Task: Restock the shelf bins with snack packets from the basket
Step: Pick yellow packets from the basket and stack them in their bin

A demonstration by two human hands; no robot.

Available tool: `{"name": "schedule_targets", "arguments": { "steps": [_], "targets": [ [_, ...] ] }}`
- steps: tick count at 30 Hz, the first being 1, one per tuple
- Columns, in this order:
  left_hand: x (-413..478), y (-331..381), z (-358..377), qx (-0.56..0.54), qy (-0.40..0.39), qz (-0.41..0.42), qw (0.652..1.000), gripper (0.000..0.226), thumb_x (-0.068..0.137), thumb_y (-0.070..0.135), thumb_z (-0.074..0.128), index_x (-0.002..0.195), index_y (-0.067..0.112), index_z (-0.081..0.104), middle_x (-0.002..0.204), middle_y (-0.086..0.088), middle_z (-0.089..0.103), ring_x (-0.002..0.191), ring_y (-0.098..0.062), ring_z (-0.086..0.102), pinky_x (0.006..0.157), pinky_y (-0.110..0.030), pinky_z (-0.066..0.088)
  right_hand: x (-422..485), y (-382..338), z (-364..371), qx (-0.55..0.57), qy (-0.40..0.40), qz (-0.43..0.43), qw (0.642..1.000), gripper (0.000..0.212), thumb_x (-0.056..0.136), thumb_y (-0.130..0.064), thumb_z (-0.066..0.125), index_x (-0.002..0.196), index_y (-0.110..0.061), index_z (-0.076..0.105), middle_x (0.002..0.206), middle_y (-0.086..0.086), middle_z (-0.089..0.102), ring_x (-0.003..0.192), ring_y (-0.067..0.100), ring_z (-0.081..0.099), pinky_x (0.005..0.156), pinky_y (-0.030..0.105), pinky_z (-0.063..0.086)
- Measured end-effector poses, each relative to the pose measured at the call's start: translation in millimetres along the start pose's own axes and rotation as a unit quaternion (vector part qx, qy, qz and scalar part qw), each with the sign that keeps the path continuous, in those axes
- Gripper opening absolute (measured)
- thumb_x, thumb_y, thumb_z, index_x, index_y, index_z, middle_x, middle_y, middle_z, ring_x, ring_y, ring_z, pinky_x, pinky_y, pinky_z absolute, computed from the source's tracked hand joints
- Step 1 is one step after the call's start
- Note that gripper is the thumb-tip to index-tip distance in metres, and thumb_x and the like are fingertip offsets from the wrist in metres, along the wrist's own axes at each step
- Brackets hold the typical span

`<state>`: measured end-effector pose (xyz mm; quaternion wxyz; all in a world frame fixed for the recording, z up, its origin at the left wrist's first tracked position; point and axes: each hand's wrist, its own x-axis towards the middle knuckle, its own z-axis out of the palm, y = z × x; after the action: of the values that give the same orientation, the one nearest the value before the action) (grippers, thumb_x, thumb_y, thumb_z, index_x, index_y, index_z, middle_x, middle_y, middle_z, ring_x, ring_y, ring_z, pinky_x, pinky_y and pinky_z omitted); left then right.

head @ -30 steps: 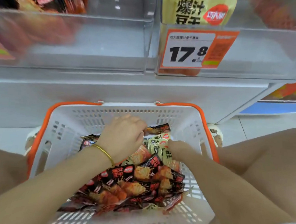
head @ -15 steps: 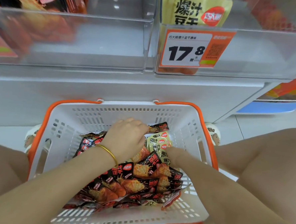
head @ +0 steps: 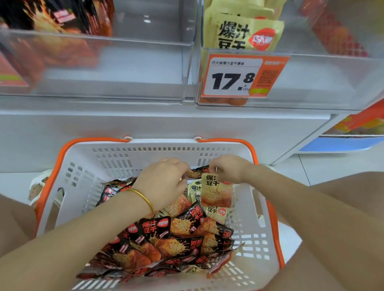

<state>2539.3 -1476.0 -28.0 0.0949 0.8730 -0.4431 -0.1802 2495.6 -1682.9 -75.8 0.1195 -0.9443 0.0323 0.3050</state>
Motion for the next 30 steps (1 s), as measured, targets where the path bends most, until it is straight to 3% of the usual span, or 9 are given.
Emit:
{"name": "schedule_targets", "arguments": {
  "steps": [3, 7, 10, 12, 18, 21, 24, 27, 30],
  "targets": [
    [4.3, 6.4, -5.9, -0.124, -0.03, -0.031, 0.991, 0.044, 0.092, 0.035, 0.056, 0.131, 0.02, 0.047, 0.129, 0.003, 0.053, 0.111, -0.011, 0.053, 0.094, -0.029, 0.044, -34.8, -19.0, -52.1, 0.122, 0.027, -0.028, 0.992, 0.01, 0.087, -0.008, 0.063, 0.092, -0.013, 0.056, 0.072, -0.006, 0.053, 0.065, 0.01, 0.049, 0.061, 0.026, 0.04],
    [2.5, 23.4, -25.7, -0.298, 0.0, -0.043, 0.954, 0.026, 0.08, 0.024, 0.072, 0.102, 0.02, 0.06, 0.098, 0.003, 0.068, 0.087, -0.013, 0.065, 0.082, -0.038, 0.053, -83.2, -39.5, -83.6, 0.356, 0.058, -0.049, 0.931, 0.013, 0.087, -0.001, 0.063, 0.087, -0.012, 0.057, 0.067, 0.001, 0.062, 0.055, 0.005, 0.057, 0.056, 0.019, 0.05],
    [-1.8, 33.0, -49.3, -0.381, 0.061, -0.046, 0.921, 0.019, 0.078, 0.015, 0.074, 0.094, 0.02, 0.064, 0.091, 0.001, 0.072, 0.083, -0.013, 0.068, 0.08, -0.039, 0.055, -114.6, -41.1, -93.5, 0.493, 0.15, -0.021, 0.857, 0.007, 0.087, -0.007, 0.065, 0.088, -0.01, 0.058, 0.078, 0.007, 0.067, 0.065, 0.014, 0.065, 0.063, 0.025, 0.057],
    [-4.5, 43.9, -71.0, -0.45, 0.096, -0.027, 0.887, 0.019, 0.08, 0.009, 0.072, 0.092, 0.021, 0.064, 0.088, 0.005, 0.071, 0.074, -0.002, 0.067, 0.069, -0.022, 0.056, -135.0, -38.3, -100.2, 0.598, 0.141, -0.029, 0.788, 0.019, 0.082, -0.015, 0.067, 0.098, -0.01, 0.058, 0.091, 0.011, 0.07, 0.078, 0.02, 0.069, 0.071, 0.03, 0.06],
    [6.0, 95.1, -147.2, -0.468, 0.189, 0.07, 0.861, 0.015, 0.084, 0.01, 0.067, 0.085, 0.023, 0.061, 0.08, 0.005, 0.068, 0.065, -0.002, 0.063, 0.06, -0.019, 0.051, -179.5, -34.7, -139.0, 0.608, 0.185, -0.1, 0.765, 0.027, 0.064, -0.016, 0.068, 0.091, -0.016, 0.066, 0.082, 0.004, 0.069, 0.066, 0.016, 0.063, 0.061, 0.026, 0.056],
    [23.3, 105.6, -185.0, -0.384, 0.325, 0.081, 0.86, 0.009, 0.087, 0.017, 0.064, 0.087, 0.021, 0.056, 0.078, 0.006, 0.059, 0.063, -0.002, 0.053, 0.065, -0.017, 0.046, -191.1, -8.1, -186.2, 0.624, 0.297, -0.094, 0.716, 0.019, 0.071, -0.012, 0.067, 0.09, -0.014, 0.064, 0.072, 0.001, 0.071, 0.059, 0.012, 0.066, 0.055, 0.025, 0.055],
    [45.8, 100.7, -211.6, -0.133, 0.398, 0.098, 0.902, 0.016, 0.091, 0.023, 0.055, 0.105, 0.016, 0.059, 0.097, 0.005, 0.061, 0.092, -0.008, 0.057, 0.082, -0.016, 0.042, -177.3, 24.0, -230.4, 0.588, 0.42, -0.042, 0.69, 0.016, 0.082, 0.001, 0.063, 0.093, -0.011, 0.064, 0.08, 0.004, 0.073, 0.07, 0.018, 0.07, 0.063, 0.033, 0.058],
    [72.3, 93.7, -220.5, 0.071, 0.322, 0.071, 0.941, 0.044, 0.091, 0.037, 0.035, 0.116, 0.009, 0.058, 0.122, -0.01, 0.06, 0.116, -0.029, 0.052, 0.096, -0.042, 0.043, -133.2, 42.1, -254.7, 0.492, 0.443, 0.06, 0.747, 0.032, 0.079, 0.005, 0.067, 0.11, 0.0, 0.063, 0.104, 0.014, 0.067, 0.088, 0.027, 0.066, 0.081, 0.043, 0.055],
    [86.5, 91.5, -217.3, 0.182, 0.257, 0.046, 0.948, 0.059, 0.083, 0.045, 0.016, 0.11, 0.012, 0.057, 0.119, -0.012, 0.058, 0.113, -0.032, 0.052, 0.093, -0.043, 0.043, -83.3, 49.3, -260.9, 0.381, 0.396, 0.141, 0.823, 0.048, 0.067, -0.011, 0.084, 0.11, -0.001, 0.064, 0.107, 0.005, 0.067, 0.09, 0.019, 0.065, 0.084, 0.034, 0.054]
  ]
}}
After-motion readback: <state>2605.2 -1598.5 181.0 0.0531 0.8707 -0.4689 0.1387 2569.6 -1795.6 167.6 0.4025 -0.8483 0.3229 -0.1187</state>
